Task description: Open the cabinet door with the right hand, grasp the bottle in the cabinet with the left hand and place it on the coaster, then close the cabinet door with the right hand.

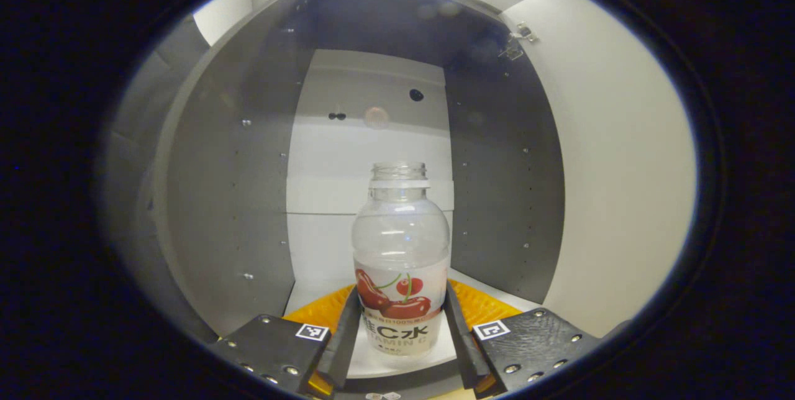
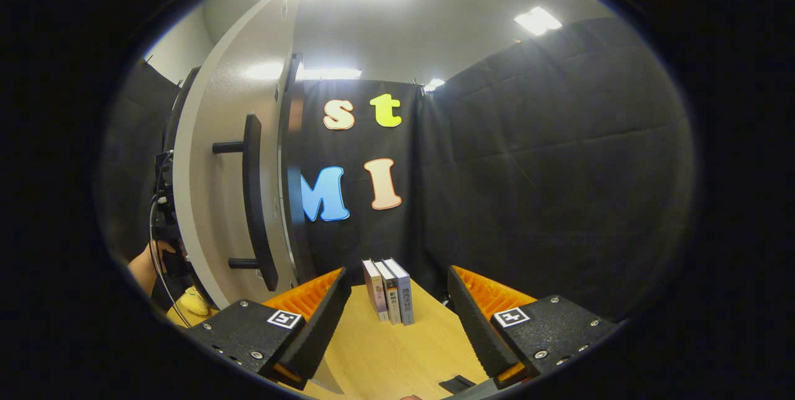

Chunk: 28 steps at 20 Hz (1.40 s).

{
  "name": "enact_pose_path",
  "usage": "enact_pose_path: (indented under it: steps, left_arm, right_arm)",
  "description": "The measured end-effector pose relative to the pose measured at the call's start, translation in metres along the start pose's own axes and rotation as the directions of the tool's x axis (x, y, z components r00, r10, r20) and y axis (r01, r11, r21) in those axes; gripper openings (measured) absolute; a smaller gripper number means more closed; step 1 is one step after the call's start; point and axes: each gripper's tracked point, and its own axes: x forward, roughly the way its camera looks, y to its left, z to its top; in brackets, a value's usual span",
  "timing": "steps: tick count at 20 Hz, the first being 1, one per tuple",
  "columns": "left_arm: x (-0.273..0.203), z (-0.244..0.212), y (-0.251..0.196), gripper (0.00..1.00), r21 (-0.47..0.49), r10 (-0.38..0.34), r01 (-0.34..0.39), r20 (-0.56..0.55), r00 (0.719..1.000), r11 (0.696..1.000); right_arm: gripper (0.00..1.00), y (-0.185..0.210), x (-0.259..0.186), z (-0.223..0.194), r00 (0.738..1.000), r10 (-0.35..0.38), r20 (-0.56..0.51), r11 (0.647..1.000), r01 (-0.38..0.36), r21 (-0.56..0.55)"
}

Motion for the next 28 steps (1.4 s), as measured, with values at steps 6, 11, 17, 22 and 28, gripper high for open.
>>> enact_pose_path:
  steps: [6, 11, 17, 22, 28]
  left_arm:
    - [-0.064, 0.023, 0.006, 0.69, -0.006, 0.067, -0.066, 0.047, 0.997, 0.998]
    - [-0.116, 0.024, 0.003, 0.73, -0.012, 0.111, -0.110, 0.054, 0.992, 0.994]
    - [-0.174, 0.020, -0.010, 0.69, 0.013, 0.144, -0.146, 0.076, 0.987, 0.989]
    - [-0.217, 0.001, -0.028, 0.69, 0.035, 0.146, -0.149, 0.087, 0.986, 0.988]
    - [-0.273, -0.036, -0.054, 0.69, 0.037, 0.135, -0.139, 0.080, 0.988, 0.990]
  right_arm:
    - [0.96, -0.007, -0.015, 0.007, 0.998, 0.067, 0.003, 0.998, -0.067, 0.004]
    - [0.96, -0.013, -0.030, 0.007, 0.992, 0.128, -0.004, 0.992, -0.128, -0.007]
    - [0.96, -0.021, -0.045, 0.000, 0.983, 0.184, -0.026, 0.983, -0.184, -0.010]
    - [0.96, -0.027, -0.055, -0.007, 0.977, 0.210, -0.034, 0.977, -0.211, -0.019]
    - [0.96, -0.027, -0.063, -0.026, 0.968, 0.242, -0.062, 0.970, -0.243, -0.011]
